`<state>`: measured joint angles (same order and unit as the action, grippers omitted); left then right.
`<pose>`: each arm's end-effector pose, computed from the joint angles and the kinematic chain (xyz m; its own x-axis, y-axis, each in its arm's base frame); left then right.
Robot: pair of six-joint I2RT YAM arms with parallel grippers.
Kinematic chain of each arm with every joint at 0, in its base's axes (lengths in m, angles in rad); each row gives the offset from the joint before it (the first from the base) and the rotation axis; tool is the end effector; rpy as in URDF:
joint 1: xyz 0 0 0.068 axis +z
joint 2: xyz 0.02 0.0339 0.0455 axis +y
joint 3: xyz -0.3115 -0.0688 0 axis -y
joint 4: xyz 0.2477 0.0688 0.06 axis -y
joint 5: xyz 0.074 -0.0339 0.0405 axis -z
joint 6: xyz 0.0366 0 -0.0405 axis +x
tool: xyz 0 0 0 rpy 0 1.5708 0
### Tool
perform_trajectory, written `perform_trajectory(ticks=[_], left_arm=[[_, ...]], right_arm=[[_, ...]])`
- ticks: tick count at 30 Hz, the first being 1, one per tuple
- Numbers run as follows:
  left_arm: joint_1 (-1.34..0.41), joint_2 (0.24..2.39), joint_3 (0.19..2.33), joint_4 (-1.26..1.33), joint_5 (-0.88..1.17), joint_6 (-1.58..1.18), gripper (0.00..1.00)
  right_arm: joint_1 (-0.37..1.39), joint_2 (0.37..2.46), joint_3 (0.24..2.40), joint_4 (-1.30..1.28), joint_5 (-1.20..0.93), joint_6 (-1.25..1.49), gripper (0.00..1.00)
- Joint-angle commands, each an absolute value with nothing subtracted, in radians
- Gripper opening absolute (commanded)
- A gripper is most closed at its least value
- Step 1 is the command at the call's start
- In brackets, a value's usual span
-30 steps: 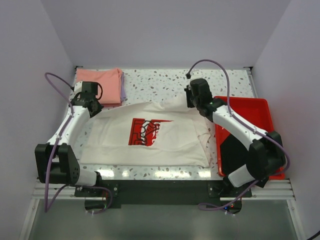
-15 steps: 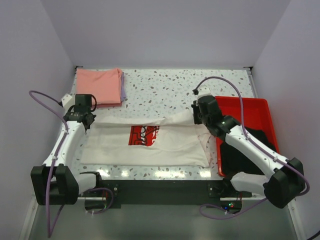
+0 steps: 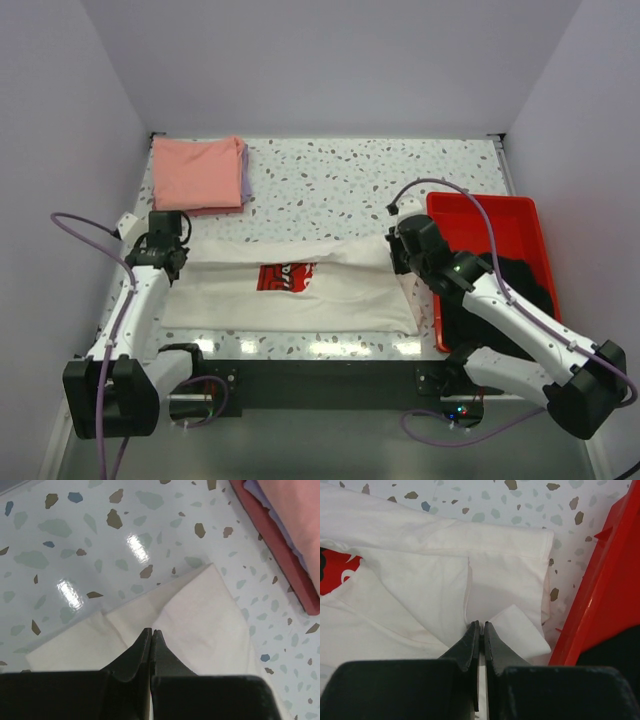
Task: Fold and stack the t-shirts
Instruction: Fold the tshirt
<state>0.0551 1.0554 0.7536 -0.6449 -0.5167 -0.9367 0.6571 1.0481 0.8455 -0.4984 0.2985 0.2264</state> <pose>0.1814 0.0281 0.2823 -0.2093 -0.7130 -0.6692 -0.8519 0.4689 -0.2333 0.1669 0.1152 0.3220 -0.5888 -0.1832 -0.7873 -0.2809 0.9597 -0.0133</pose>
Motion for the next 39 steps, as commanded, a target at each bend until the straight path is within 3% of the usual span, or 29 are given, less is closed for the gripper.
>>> perform_trajectory(ticks=[1, 6, 10, 12, 14, 15, 16, 17, 18, 19, 20, 27, 34, 39], left_arm=[[0.066, 1.032, 0.712, -0.643, -0.568, -0.992, 0.00], [0.069, 1.022, 0.612, -0.653, -0.592, -1.086, 0.00], [0.098, 1.019, 0.557, -0.678, -0.607, -1.112, 0.04], [0.126, 1.014, 0.564, -0.725, -0.609, -1.124, 0.16], [0.144, 0.982, 0.589, -0.751, -0.608, -1.130, 0.40], [0.147, 0.953, 0.601, -0.774, -0.598, -1.134, 0.44], [0.149, 0.936, 0.613, -0.773, -0.582, -1.118, 0.52], [0.150, 0.916, 0.650, -0.775, -0.557, -1.100, 0.76], [0.149, 0.901, 0.667, -0.767, -0.510, -1.076, 0.87], [0.149, 0.870, 0.681, -0.759, -0.485, -1.063, 0.98], [0.150, 0.855, 0.704, -0.749, -0.436, -1.048, 1.00], [0.149, 0.839, 0.686, -0.563, -0.218, -0.940, 1.00], [0.132, 1.023, 0.615, -0.401, -0.052, -0.839, 1.00], [0.078, 1.135, 0.595, -0.344, -0.064, -0.790, 1.00]], right_arm=[[0.675, 0.999, 0.816, -0.546, 0.304, 0.256, 0.00], [0.709, 0.994, 0.761, -0.545, 0.250, 0.319, 0.00], [0.762, 0.977, 0.701, -0.586, 0.187, 0.399, 0.08], [0.797, 0.950, 0.674, -0.624, 0.115, 0.471, 0.13], [0.818, 0.919, 0.631, -0.647, 0.065, 0.533, 0.25], [0.831, 0.882, 0.617, -0.672, 0.005, 0.544, 0.30], [0.831, 0.865, 0.597, -0.679, -0.026, 0.546, 0.39], [0.831, 0.850, 0.594, -0.687, -0.066, 0.532, 0.72], [0.831, 0.830, 0.594, -0.707, -0.112, 0.520, 0.97], [0.831, 0.821, 0.612, -0.718, -0.117, 0.511, 0.99], [0.831, 0.813, 0.629, -0.729, -0.114, 0.493, 0.99], [0.831, 0.830, 0.750, -0.612, 0.012, 0.469, 0.99], [0.828, 1.133, 0.854, -0.586, 0.169, 0.623, 0.99], [0.732, 1.287, 0.813, -0.519, 0.063, 0.735, 0.99]])
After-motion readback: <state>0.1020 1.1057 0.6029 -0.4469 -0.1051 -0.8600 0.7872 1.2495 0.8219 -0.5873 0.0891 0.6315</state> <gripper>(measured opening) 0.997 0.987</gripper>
